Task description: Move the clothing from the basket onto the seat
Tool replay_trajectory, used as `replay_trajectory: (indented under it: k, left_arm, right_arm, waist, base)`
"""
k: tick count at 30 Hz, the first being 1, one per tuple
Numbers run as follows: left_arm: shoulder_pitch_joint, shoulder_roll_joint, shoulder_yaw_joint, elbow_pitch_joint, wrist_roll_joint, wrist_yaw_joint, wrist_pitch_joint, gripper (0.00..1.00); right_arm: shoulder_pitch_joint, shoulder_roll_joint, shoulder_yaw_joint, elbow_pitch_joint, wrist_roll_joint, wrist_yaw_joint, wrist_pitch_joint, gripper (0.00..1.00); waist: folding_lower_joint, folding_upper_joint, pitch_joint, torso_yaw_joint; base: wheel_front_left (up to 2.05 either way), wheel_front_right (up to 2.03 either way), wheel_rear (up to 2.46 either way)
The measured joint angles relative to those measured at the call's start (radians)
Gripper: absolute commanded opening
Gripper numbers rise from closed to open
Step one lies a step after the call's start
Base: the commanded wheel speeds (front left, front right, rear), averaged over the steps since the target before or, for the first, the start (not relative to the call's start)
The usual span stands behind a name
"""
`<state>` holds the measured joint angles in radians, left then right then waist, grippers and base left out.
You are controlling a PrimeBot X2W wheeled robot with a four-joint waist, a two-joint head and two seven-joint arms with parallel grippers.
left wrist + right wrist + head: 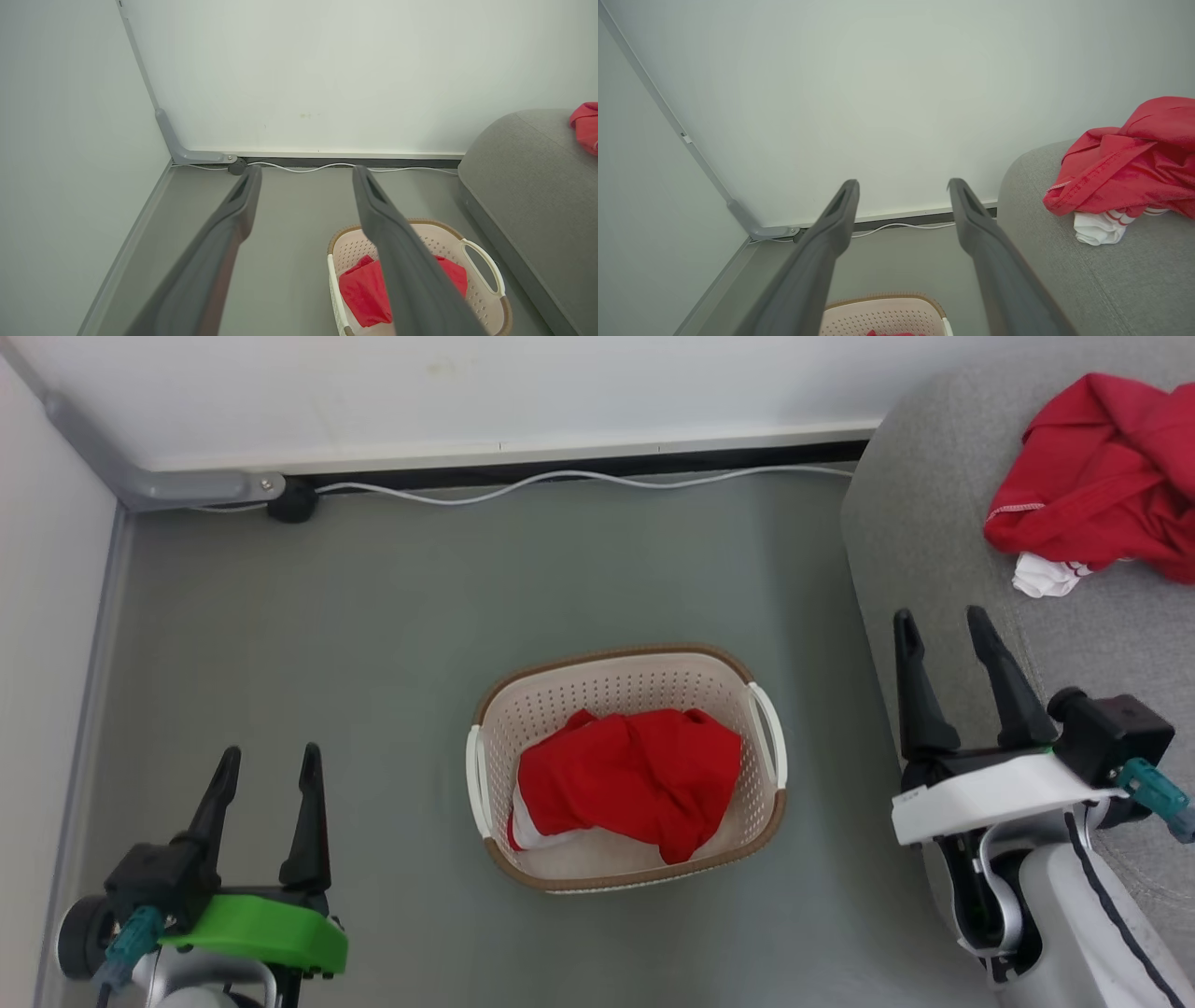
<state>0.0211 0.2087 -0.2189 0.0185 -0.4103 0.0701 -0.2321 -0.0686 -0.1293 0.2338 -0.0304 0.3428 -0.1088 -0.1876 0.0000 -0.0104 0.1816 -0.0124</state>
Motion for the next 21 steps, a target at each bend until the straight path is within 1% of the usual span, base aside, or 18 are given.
replay_trajectory:
  k: [3,7,11,16,21]
  left_arm:
    - [-0.056,0.001,-0.026,0.012,0.010,-0.011,0.019,1.00]
    - [-0.129,0.001,-0.076,0.044,0.025,-0.040,0.049,1.00]
    - [-0.210,-0.005,-0.128,0.088,0.065,-0.063,0.079,1.00]
    - [-0.296,-0.032,-0.184,0.150,0.084,-0.089,0.113,1.00]
    - [-0.368,-0.046,-0.233,0.218,0.131,-0.111,0.141,1.00]
  right_arm:
    - [-0.038,0.000,-0.011,-0.011,-0.001,0.000,0.004,1.00]
    - [-0.098,0.000,-0.020,-0.027,-0.002,0.000,0.004,1.00]
    - [-0.159,-0.004,-0.035,-0.038,-0.008,0.000,0.009,1.00]
    - [-0.244,-0.007,-0.056,-0.054,-0.009,-0.006,0.013,1.00]
    - [-0.324,-0.007,-0.061,-0.071,-0.009,-0.006,0.022,1.00]
  waist:
    - [0.0000,0.0000,0.040,-0.004]
    - [0.0000,0.0000,0.094,-0.010]
    - [0.0000,0.0000,0.150,-0.019]
    - [0.0000,0.0000,0.220,-0.033]
    - [0.0001,0.0000,0.290,-0.051]
  base:
    - [0.00,0.00,0.00]
    - [0.00,0.00,0.00]
    - [0.00,0.00,0.00]
    - [0.00,0.00,0.00]
    - [0.00,0.00,0.00]
